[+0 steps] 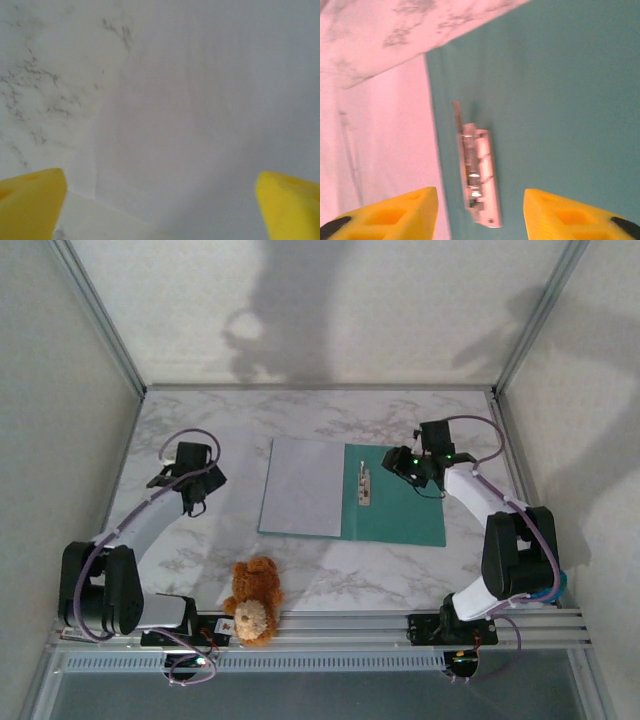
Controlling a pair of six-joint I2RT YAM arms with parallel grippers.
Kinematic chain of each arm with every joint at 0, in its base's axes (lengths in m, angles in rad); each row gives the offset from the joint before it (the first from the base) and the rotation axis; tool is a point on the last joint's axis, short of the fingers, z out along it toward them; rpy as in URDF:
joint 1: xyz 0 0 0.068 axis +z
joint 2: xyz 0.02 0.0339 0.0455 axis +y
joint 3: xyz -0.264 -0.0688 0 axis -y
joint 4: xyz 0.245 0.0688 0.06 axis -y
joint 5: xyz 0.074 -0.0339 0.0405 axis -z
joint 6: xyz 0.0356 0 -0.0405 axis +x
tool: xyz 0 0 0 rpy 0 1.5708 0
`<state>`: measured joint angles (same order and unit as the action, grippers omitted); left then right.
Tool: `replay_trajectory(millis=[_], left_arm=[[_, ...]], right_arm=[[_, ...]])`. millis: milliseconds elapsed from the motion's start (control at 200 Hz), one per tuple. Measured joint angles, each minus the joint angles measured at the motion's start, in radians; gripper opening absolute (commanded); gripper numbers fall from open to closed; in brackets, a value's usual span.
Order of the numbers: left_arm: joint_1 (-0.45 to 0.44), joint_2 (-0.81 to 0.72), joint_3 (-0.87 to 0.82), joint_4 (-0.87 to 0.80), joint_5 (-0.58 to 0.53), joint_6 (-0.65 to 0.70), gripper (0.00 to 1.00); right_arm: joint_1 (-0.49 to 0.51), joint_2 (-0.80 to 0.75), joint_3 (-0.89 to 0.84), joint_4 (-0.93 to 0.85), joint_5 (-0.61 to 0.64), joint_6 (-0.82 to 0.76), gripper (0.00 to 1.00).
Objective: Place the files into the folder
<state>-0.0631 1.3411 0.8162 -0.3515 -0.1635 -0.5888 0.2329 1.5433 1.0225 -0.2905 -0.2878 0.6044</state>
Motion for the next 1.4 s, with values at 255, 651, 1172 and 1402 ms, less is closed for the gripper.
replay_trajectory(millis=[255, 651, 1172, 1402], left_arm=[[0.089, -0.019, -0.014, 0.151, 0.085, 0.06, 1.0], [0.146, 0.029, -0.087, 0.302, 0.138, 0.077, 1.0], [0.186, 0.176, -0.085, 0.31, 0.304, 0.097, 0.96], [0.189, 0.211, -0.051, 0.304, 0.294, 0.118, 0.93]], right_arm=[[0.19, 0.139, 0.209, 0.034, -0.011, 0.058, 0.59], [0.443, 0.551, 0.619, -0.003, 0.001, 0.098, 0.61], [0.564, 0.925, 1.131, -0.178, -0.036, 0.144, 0.54], [0.586, 0.97, 1.196, -0.254, -0.043, 0.145, 0.54]])
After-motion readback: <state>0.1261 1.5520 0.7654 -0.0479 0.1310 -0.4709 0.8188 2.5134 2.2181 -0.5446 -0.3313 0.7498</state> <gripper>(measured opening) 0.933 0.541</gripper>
